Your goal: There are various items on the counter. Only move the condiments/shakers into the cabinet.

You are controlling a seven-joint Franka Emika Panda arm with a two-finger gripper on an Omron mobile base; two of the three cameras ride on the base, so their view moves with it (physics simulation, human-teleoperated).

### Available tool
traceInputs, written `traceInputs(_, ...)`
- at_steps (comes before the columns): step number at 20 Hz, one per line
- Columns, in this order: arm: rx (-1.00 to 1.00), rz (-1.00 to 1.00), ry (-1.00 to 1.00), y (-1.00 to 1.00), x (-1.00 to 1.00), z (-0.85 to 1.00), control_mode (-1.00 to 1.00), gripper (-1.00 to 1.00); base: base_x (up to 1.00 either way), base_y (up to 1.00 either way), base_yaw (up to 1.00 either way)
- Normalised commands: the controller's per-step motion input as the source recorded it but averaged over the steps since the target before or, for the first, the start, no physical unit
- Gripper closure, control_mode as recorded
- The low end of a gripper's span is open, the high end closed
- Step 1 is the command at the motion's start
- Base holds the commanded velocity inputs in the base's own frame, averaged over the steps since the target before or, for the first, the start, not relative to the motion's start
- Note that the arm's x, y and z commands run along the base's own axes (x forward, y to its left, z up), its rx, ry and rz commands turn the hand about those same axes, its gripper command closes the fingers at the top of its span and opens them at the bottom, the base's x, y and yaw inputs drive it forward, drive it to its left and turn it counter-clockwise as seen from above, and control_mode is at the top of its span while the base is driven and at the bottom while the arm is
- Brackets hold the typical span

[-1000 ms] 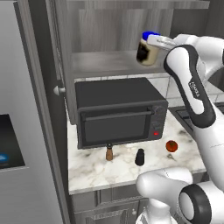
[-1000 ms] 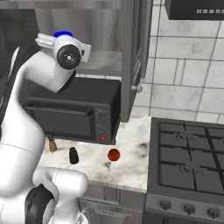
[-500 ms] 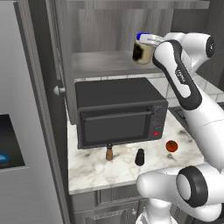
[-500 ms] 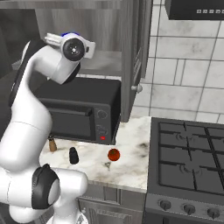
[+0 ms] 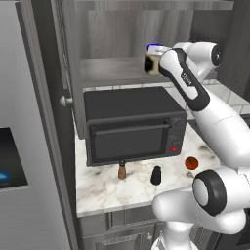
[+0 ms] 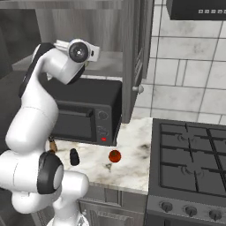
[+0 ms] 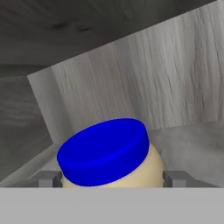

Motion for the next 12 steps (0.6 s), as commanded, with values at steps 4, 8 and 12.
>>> traceInputs(4,-0.02,-0.03,0.00,0.00,0.53,-0.22,-1.00,1.00,0.00,0.00,0.00)
traceInputs(8,-0.02,-0.04,0.00,0.00,0.55,-0.25,-1.00,1.00,0.00,0.00,0.00)
traceInputs(12,-0.06,-0.03,0.04,0.00,0.54,-0.43,-1.00,-1.00,0.00,0.00,0.00)
